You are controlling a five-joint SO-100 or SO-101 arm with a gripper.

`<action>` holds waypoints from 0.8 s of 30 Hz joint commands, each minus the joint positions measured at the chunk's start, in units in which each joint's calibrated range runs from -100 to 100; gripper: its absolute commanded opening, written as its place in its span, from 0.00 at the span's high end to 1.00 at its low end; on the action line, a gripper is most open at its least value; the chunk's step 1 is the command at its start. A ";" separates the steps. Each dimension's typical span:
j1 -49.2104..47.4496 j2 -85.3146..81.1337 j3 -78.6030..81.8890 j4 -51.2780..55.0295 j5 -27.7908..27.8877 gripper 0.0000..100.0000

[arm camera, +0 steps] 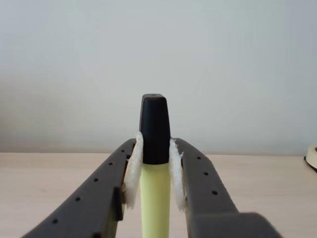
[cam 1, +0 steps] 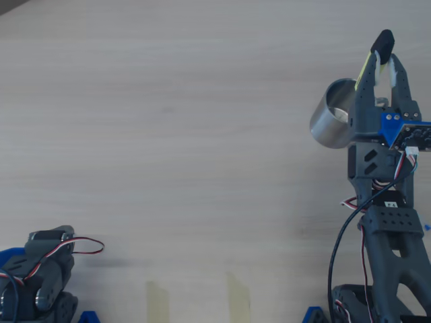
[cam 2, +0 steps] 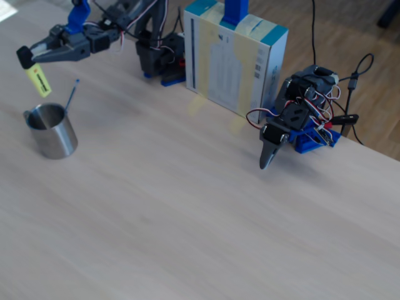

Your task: Grab the yellow pen and put it in the silver cup.

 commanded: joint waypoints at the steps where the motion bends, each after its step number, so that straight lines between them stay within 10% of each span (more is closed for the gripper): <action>1: -1.05 1.44 -1.34 -3.02 0.14 0.98; 24: -1.14 14.41 -4.51 -7.23 0.08 0.98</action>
